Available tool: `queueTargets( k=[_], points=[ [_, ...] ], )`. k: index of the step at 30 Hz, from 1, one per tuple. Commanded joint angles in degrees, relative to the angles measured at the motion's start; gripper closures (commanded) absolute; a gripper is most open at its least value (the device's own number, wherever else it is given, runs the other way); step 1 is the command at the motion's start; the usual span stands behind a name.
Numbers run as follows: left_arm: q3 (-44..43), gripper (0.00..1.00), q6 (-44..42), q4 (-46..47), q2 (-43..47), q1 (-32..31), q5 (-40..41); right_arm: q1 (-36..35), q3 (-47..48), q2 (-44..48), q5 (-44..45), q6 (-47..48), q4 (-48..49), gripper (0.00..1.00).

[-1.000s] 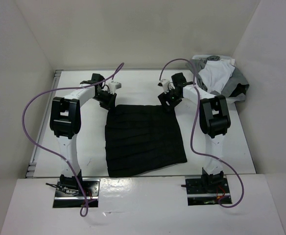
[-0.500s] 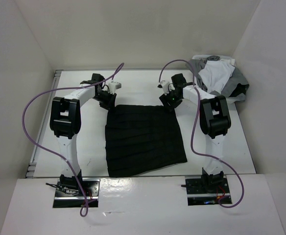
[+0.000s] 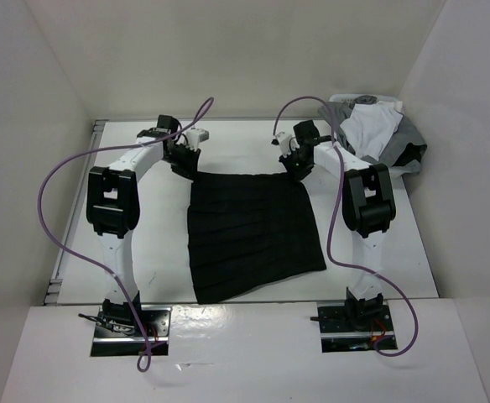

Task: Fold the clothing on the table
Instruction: Fold the skirt

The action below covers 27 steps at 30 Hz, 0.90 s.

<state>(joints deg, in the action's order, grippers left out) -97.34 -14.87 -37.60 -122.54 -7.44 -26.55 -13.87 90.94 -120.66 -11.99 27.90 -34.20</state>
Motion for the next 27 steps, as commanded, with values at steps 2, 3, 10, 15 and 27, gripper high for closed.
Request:
queueTargets(
  k=[2,3,10,15,27],
  points=[
    [-5.4,0.84,0.7,0.1,0.9,0.2,3.1,0.2,6.2,1.0,5.2,-2.0,1.0,1.00],
    [-6.2,0.84,0.7,0.7,0.9,0.2,3.1,0.2,6.8,1.6,6.6,-2.8,1.0,1.00],
    [-10.5,0.84,1.9,1.2,2.0,0.2,4.7,-0.8,7.4,3.4,10.5,-4.9,4.4,1.00],
    [-8.0,0.71,2.0,2.6,0.9,0.2,4.2,-1.9,5.2,4.7,9.9,-4.9,3.6,1.00],
    [-17.1,0.09,-6.2,1.1,-6.8,-4.6,12.9,-3.6,0.2,7.3,7.9,-4.3,3.1,1.00]
  ],
)
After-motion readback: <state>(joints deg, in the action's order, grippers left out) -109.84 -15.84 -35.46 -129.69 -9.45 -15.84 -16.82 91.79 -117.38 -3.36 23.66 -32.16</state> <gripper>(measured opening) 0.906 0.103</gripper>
